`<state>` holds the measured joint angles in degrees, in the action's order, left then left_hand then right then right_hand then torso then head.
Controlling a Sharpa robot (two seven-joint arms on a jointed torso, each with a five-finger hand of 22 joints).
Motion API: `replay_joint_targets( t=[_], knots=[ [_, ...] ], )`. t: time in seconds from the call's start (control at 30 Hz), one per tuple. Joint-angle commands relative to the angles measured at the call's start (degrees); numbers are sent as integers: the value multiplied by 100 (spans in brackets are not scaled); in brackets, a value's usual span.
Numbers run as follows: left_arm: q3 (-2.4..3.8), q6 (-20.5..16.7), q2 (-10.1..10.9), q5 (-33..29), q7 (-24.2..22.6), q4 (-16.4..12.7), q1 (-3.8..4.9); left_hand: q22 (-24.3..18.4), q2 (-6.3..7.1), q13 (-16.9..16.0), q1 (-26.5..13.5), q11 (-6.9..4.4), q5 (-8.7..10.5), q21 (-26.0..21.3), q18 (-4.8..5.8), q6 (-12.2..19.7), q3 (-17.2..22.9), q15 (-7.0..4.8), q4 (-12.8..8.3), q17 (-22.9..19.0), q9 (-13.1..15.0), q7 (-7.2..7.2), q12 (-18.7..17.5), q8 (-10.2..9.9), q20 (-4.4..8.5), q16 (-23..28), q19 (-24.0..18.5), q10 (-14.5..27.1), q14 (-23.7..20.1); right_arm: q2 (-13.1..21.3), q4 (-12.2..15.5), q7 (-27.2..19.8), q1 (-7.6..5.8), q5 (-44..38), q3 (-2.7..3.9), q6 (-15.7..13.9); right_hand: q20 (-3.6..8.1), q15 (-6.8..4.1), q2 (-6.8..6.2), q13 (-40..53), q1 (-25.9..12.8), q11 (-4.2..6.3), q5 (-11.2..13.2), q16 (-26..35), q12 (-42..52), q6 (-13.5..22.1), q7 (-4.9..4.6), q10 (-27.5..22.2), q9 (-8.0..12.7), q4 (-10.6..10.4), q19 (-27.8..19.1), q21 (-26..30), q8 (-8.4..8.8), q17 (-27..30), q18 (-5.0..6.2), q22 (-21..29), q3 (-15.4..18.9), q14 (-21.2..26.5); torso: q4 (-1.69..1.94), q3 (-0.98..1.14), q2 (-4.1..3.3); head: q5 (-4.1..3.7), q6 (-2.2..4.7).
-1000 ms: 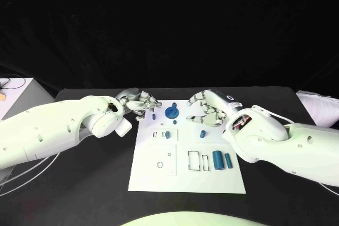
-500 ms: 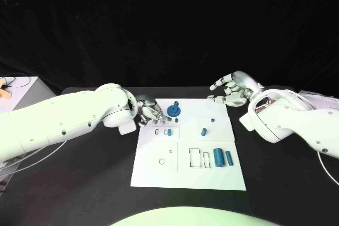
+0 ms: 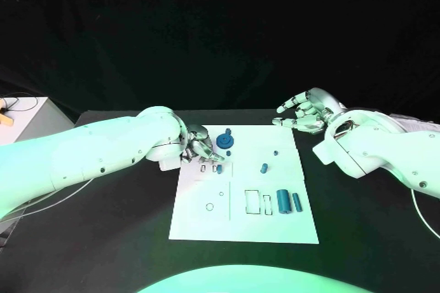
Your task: Assemble the parts on the task board
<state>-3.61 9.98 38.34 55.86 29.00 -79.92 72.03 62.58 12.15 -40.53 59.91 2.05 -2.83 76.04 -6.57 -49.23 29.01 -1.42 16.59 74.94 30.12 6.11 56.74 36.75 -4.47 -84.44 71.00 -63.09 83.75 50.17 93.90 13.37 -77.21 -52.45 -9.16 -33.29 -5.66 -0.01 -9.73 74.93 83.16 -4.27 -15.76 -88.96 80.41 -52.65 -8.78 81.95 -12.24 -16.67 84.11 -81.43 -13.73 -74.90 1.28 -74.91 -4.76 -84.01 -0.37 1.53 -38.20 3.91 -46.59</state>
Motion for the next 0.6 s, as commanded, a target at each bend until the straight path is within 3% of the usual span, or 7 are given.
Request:
replay_joint_targets(
  t=[0.03,0.6],
  knots=[
    [-1,182,-60,275,104,45,19,5,-23,-14,-37,-4,-7,19,42,54,-39,4,-9,342,7,0,35,34,-15,-19,36,36,117,-3,-9,33,-5,94,3,109,-19,-1,3,603,-52,1,-37,36,-35,37,-28,-67,6,-4,204,49,6,-1207,81,-1006,0,-519,3,-1,-8,-23,-13],
    [-23,411,-261,245,114,201,16,65,-48,-92,-73,-8,-5,56,54,56,-173,2,-5,402,73,-7,100,66,-14,-51,69,15,141,-47,-65,96,-8,43,3,186,-25,6,3,565,-132,-5,-27,62,-76,64,-35,-107,13,-8,173,126,6,-1154,98,-966,20,-504,10,-11,-18,-65,-87]
  ],
)
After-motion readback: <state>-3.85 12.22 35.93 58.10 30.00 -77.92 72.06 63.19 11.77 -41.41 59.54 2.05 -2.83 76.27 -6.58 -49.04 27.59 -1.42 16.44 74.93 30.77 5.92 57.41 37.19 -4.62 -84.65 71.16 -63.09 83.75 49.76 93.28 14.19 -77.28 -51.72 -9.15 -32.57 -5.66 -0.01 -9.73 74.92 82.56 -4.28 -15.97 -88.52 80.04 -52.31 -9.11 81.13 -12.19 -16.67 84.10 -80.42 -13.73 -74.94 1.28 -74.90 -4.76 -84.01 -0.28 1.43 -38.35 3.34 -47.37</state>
